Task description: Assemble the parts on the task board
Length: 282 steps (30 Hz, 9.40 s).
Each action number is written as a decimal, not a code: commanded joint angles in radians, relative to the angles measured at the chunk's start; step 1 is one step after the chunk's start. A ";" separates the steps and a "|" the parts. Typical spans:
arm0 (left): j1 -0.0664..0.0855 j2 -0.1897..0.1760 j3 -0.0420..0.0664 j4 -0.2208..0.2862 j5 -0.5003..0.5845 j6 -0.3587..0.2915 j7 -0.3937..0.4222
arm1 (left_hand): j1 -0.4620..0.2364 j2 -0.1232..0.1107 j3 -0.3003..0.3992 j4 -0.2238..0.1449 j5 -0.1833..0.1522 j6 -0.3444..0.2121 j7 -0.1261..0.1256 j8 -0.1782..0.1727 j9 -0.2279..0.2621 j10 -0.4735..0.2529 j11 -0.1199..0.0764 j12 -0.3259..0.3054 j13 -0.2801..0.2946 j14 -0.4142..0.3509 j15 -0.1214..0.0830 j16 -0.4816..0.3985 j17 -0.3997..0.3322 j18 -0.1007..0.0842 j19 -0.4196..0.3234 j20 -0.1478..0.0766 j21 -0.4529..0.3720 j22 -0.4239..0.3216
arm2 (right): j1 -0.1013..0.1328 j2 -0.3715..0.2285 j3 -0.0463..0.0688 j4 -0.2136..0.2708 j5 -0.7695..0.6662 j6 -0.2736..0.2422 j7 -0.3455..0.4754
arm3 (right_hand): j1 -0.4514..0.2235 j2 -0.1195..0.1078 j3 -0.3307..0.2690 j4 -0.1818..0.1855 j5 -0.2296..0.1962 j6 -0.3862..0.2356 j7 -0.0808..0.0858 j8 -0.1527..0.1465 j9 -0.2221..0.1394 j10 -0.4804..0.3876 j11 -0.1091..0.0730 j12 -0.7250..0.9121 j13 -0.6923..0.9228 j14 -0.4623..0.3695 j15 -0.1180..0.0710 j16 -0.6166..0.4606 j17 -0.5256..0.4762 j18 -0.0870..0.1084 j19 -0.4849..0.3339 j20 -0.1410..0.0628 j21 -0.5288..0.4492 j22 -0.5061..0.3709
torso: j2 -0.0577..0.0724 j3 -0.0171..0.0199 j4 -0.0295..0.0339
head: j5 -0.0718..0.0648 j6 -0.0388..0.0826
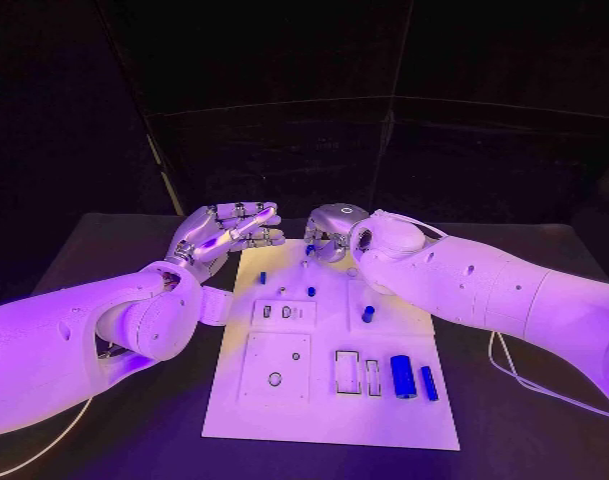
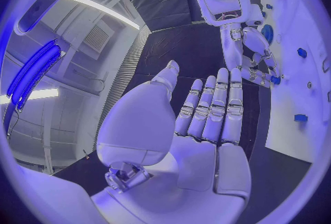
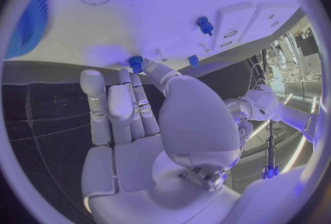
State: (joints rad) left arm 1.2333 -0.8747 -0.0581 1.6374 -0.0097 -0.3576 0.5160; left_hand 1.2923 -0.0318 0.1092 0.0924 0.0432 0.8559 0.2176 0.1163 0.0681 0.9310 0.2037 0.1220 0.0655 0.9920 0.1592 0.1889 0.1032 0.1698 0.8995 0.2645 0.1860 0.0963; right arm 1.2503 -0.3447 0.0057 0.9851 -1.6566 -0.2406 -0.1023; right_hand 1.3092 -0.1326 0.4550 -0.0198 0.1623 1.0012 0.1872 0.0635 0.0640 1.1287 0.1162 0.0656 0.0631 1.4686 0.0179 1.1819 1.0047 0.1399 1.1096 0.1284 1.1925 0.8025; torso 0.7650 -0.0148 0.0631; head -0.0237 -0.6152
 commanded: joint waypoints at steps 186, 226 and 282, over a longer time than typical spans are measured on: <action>0.002 0.012 0.000 -0.081 -0.004 0.067 -0.031 | 0.001 0.024 0.012 -0.013 0.003 0.006 0.043 -0.015 -0.002 0.003 0.003 -0.017 -0.002 -0.001 0.001 -0.013 -0.005 0.009 0.008 0.000 -0.014 -0.010 | -0.044 -0.058 0.000 0.205 0.006 -0.022 -0.157 | -0.033 0.054 -0.330 0.290 0.074 -0.073 -0.018 0.005 0.005 0.244 -0.033 1.255 1.222 0.082 -0.009 0.347 0.476 -0.039 0.165 -0.011 0.162 0.269 | -0.008 0.0088 -0.0318 | 0.022 0.005; 0.002 0.011 0.000 -0.094 -0.004 0.069 -0.034 | 0.000 0.026 0.011 -0.014 0.003 0.004 0.043 -0.017 -0.002 0.001 0.004 -0.019 -0.002 -0.004 0.002 -0.015 -0.006 0.009 0.008 0.000 -0.016 -0.011 | -0.043 -0.307 -0.001 0.361 0.411 -0.172 0.141 | 0.071 0.069 -0.354 0.195 0.169 -0.046 -0.024 0.005 0.005 0.234 -0.042 1.245 1.218 0.073 -0.017 0.328 0.438 -0.035 0.150 -0.018 0.153 0.249 | -0.014 0.0097 -0.0416 | 0.011 0.010; 0.000 0.018 -0.001 -0.135 -0.004 0.086 -0.042 | 0.000 0.029 0.011 -0.016 0.003 0.004 0.044 -0.018 -0.002 0.000 0.004 -0.022 -0.002 -0.004 0.002 -0.016 -0.006 0.008 0.008 0.000 -0.018 -0.012 | -0.098 -0.466 -0.002 0.192 0.569 -0.048 0.301 | 0.110 0.082 -0.414 0.113 0.002 -0.077 -0.018 0.016 0.007 0.210 -0.035 1.208 1.180 0.073 -0.011 0.324 0.433 -0.031 0.136 -0.012 0.140 0.225 | -0.018 0.0134 -0.0552 | -0.036 -0.010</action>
State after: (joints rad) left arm 1.2326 -0.8568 -0.0595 1.5014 -0.0099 -0.2845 0.4746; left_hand 1.2945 -0.0154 0.1189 0.0827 0.0432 0.8559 0.2176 0.1048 0.0679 0.9310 0.2036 0.1043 0.0654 0.9920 0.1593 0.1772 0.0975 0.1695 0.8995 0.2645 0.1744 0.0848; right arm 1.1508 -0.8127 0.0029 1.1771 -1.0916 -0.2927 0.1920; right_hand 1.4189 -0.0562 0.0449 0.0920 0.1605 0.9189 0.1688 0.0733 0.0700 1.3346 0.0819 1.2692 1.2425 1.4650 0.0072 1.5035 1.3075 0.1163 1.2424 0.1174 1.3285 1.0264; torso 0.7474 -0.0015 0.0076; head -0.0599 -0.6247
